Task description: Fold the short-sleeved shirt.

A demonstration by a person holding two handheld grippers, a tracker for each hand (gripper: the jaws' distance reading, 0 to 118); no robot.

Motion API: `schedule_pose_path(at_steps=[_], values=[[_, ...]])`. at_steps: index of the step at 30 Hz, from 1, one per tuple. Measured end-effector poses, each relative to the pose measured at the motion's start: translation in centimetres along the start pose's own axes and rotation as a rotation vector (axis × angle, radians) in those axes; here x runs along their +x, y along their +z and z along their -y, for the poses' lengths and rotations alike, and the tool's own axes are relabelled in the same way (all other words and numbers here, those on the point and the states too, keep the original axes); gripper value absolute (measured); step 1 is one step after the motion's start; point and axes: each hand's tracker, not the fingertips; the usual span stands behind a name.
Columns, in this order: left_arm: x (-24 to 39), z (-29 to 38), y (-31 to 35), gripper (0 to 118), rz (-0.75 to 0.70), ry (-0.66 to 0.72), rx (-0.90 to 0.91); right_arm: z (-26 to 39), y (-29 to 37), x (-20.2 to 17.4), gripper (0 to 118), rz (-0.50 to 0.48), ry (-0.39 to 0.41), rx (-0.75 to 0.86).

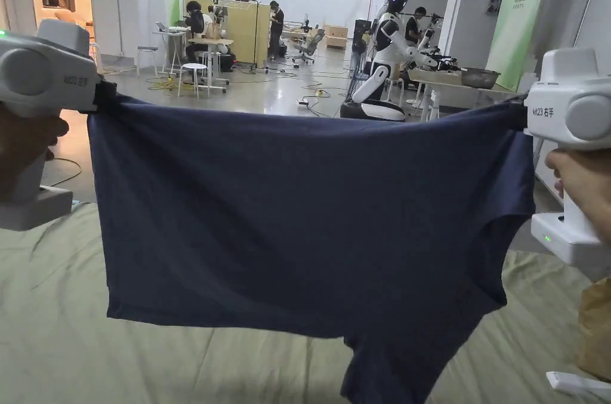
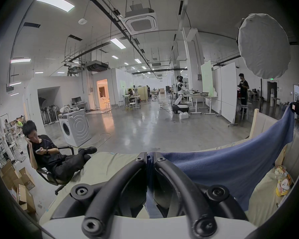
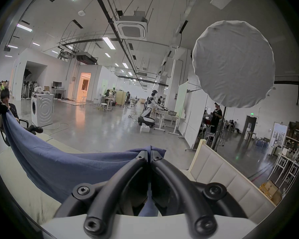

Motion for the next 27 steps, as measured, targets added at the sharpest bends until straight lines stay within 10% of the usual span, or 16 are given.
schedule_pose_path(at_steps=[27], values=[[2.0,21.5,8.5,6,0.063,0.065,-0.079,19.3,14.9,-3.5,2,-0.105,-0.065,-0.192]])
